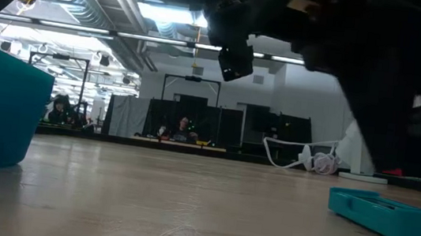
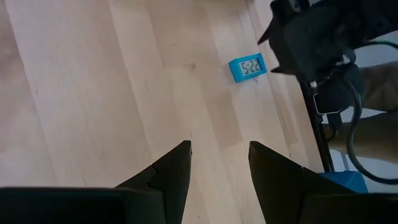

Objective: Pick & Place Office items
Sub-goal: Put the light blue digital clock into the gray bin

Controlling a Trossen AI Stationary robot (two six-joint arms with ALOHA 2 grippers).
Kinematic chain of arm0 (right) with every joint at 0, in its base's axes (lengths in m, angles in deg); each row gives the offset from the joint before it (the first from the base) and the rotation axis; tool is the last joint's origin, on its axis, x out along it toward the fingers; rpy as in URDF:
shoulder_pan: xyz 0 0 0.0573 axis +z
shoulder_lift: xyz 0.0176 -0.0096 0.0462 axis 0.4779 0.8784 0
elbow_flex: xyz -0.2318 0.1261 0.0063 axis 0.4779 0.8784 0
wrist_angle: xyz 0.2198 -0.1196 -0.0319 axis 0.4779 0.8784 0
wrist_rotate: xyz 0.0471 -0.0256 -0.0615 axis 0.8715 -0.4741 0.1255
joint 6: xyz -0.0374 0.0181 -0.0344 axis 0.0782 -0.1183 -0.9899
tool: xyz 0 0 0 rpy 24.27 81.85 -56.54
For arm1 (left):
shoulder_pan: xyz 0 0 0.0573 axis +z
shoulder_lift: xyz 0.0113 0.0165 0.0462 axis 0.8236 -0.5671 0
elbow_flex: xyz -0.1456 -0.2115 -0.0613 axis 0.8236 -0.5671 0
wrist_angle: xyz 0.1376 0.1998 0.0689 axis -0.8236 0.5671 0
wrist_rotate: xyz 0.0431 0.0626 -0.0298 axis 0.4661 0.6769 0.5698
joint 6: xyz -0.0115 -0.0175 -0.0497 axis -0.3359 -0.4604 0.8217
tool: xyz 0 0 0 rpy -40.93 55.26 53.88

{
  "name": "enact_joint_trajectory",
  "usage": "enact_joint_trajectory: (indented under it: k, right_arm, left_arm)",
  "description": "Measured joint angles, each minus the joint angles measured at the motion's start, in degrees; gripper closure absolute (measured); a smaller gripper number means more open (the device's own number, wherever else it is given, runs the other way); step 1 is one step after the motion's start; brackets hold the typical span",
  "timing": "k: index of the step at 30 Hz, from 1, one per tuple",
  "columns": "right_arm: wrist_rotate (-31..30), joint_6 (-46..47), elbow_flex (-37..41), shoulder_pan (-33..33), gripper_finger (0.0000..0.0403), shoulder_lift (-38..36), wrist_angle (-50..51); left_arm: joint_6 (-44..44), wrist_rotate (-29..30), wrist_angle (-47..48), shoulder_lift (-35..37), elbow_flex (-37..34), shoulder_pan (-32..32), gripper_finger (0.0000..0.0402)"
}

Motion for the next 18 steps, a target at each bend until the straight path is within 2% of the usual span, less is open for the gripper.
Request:
enact_joint_trajectory:
  k: [5,12,18]
  right_arm:
    - [-0.8,-2.0,2.0,-0.8,0.0162,0.0,-6.2]
    - [-3.5,-2.0,2.3,-1.5,0.0122,0.0,-3.6]
    - [-3.5,-2.6,2.3,-1.6,0.0122,0.0,-3.4]
  left_arm:
    - [0.0,0.0,0.0,0.0,0.0,0.0,0.0245]
    - [0.0,0.0,0.2,0.0,0.0,0.0,0.0245]
    - [0.0,0.0,0.2,0.0,0.0,0.0,0.0245]
